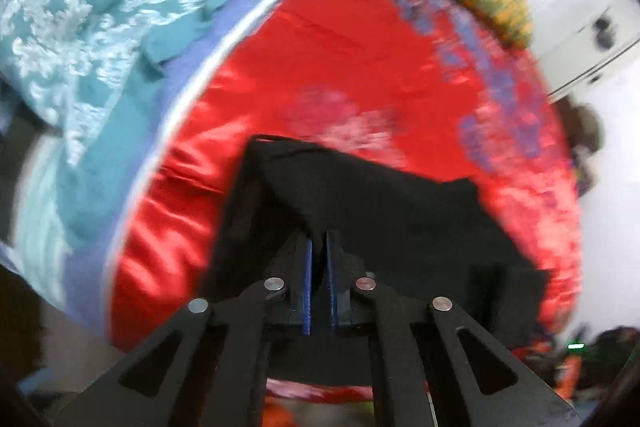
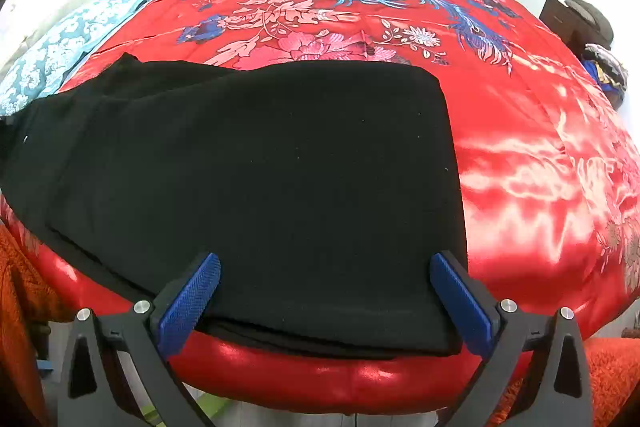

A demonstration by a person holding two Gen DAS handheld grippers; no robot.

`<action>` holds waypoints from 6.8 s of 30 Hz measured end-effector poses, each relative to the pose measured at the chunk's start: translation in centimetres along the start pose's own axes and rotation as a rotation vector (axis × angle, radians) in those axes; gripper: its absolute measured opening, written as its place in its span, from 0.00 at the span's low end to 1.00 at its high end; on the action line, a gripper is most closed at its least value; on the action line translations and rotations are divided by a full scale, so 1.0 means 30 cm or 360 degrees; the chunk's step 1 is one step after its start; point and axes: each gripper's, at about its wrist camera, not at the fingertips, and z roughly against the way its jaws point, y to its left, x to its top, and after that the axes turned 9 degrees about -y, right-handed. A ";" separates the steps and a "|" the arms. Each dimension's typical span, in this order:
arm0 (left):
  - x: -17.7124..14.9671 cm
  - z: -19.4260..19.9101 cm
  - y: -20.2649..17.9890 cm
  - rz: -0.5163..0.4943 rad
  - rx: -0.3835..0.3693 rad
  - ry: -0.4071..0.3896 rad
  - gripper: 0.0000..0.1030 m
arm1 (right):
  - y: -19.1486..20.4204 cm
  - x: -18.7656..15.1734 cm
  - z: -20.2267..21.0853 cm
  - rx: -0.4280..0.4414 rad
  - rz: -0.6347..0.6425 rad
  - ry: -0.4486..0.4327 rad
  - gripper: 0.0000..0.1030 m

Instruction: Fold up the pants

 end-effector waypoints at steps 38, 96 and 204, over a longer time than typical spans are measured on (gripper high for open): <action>-0.258 0.128 -1.100 -0.0691 -0.0654 -0.0025 0.85 | -0.068 0.014 0.067 0.0191 -0.0048 -0.0028 1.00; -0.432 -0.033 -0.326 -0.0219 0.0011 -0.0265 0.82 | 0.036 0.189 -0.203 0.1252 -0.0910 0.0524 0.91; -0.731 0.000 -0.846 -0.1020 -0.0006 -0.0027 0.93 | -0.141 -0.087 0.356 0.0102 0.0118 -0.0069 0.86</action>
